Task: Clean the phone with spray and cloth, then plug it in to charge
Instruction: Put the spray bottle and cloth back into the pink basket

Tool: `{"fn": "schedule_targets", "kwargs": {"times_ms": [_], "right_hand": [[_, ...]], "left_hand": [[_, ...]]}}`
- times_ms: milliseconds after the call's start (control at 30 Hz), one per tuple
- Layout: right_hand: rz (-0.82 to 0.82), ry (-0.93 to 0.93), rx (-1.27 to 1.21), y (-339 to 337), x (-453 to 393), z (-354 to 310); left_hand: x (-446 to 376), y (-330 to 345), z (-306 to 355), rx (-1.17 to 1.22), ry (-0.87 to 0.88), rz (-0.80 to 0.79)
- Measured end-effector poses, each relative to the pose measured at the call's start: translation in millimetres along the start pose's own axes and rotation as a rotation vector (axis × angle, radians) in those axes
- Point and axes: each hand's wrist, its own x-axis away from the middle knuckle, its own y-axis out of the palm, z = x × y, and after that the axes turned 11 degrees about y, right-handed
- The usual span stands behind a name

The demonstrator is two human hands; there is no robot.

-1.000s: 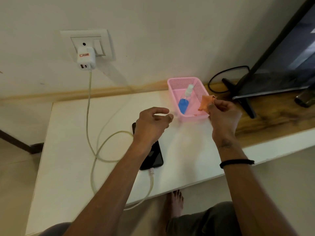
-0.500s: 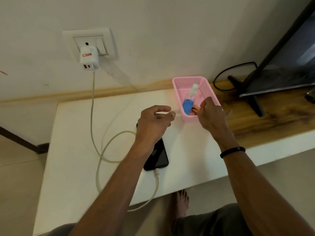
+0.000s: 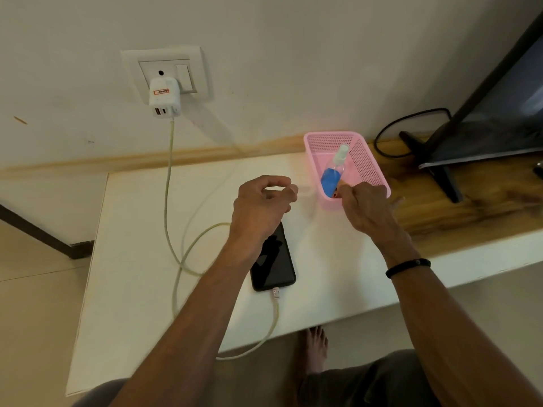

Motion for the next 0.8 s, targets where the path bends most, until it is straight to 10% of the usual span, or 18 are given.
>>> {"fn": "schedule_targets", "kwargs": {"times_ms": [567, 800], "right_hand": [[0.358, -0.057, -0.328, -20.6, 58.7, -23.7], [0.516, -0.398, -0.648, -22.7, 88.0, -71.7]], "left_hand": [[-0.1, -11.3, 3.2, -0.060, 0.054, 0.044], [1.3, -31.6, 9.9, -0.213, 0.256, 0.198]]}}
